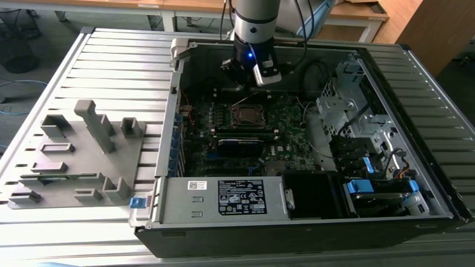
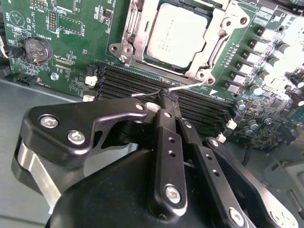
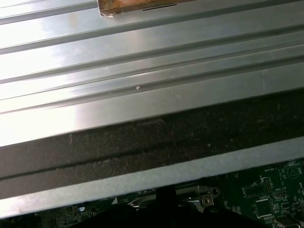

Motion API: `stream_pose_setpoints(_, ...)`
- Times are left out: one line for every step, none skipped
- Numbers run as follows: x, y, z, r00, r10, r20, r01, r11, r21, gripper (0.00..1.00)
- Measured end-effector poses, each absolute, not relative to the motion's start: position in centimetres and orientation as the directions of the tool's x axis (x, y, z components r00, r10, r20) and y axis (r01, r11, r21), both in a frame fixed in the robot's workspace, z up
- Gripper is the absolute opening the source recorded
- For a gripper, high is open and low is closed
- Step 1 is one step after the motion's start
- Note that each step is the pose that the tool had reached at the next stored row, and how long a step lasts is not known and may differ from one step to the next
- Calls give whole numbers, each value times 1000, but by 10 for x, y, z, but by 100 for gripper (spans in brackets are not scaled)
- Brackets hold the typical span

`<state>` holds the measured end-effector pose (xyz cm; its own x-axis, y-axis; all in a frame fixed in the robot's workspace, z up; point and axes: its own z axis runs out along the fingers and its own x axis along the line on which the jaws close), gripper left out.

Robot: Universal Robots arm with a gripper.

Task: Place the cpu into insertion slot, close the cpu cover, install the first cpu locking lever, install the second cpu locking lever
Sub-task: 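Install the first cpu locking lever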

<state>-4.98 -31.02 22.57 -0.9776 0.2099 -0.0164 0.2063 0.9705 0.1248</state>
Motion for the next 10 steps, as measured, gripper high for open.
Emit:
stream_pose_setpoints(-50,-310,225,-978,210,-16,206,970,125,11)
stream_pose_setpoints(-50,-310,225,-978,210,-16,206,971,124,11)
stream_pose_setpoints(-50,-310,224,-978,210,-16,206,971,124,11)
stream_pose_setpoints(-49,-310,224,-978,210,-17,206,971,124,11)
stream_pose_setpoints(-49,-310,224,-978,210,-17,206,971,124,11)
stream_pose_setpoints(-49,-310,223,-978,210,-17,206,971,124,11)
stream_pose_setpoints(-48,-310,223,-978,210,-16,206,971,123,11)
stream_pose_setpoints(-48,-310,223,-978,210,-17,206,971,123,11)
stream_pose_setpoints(-47,-310,223,-978,210,-17,206,971,123,11)
stream_pose_setpoints(-47,-310,223,-978,210,-17,206,971,123,11)
